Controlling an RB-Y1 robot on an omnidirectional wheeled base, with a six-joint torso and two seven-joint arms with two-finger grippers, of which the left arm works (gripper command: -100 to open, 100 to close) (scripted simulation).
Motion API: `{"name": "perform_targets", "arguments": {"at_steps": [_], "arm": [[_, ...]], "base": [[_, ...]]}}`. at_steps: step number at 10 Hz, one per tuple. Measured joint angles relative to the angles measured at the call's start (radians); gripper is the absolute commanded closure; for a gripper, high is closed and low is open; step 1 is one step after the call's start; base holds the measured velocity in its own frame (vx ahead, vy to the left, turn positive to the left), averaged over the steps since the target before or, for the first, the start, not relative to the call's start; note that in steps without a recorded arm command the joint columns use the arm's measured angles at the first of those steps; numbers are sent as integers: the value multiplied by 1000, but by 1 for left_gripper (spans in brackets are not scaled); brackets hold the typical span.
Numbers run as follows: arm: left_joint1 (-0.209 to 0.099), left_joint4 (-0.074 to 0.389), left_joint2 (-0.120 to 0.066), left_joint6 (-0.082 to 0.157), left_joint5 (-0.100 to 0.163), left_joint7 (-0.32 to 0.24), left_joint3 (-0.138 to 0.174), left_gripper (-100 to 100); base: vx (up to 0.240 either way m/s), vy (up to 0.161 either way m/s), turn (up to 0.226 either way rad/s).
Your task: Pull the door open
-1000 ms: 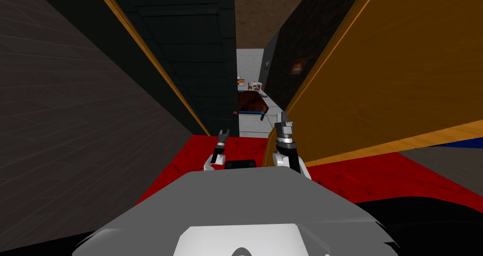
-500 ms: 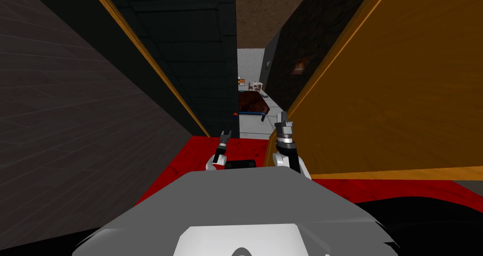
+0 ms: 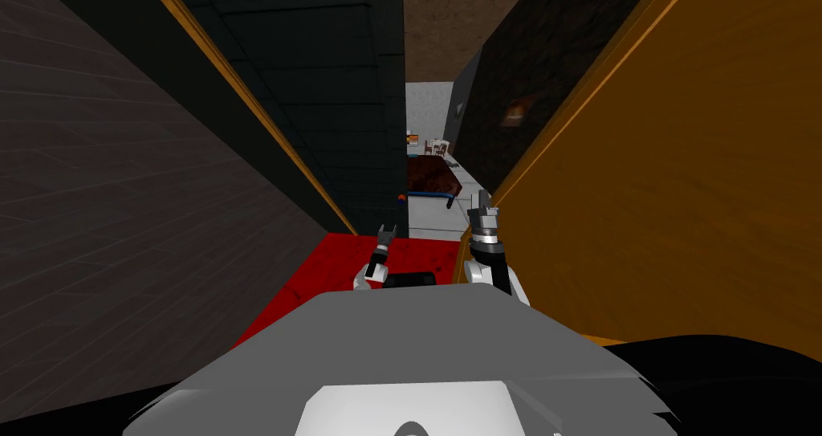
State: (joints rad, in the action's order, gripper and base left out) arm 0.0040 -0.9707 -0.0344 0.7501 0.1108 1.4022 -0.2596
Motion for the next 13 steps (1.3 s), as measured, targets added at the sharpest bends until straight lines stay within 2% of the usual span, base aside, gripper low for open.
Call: {"name": "perform_targets", "arguments": {"at_steps": [4,7,9,13], "arm": [[-38,86,17,10,1,70,-9,-100],[-52,131,31,13,1,120,-18,-100],[-74,178,39,20,2,152,-22,-100],[-110,266,68,32,3,225,-31,-100]], "base": [[100,-10,53],[99,-10,66],[144,-42,114],[169,-90,151]]}}
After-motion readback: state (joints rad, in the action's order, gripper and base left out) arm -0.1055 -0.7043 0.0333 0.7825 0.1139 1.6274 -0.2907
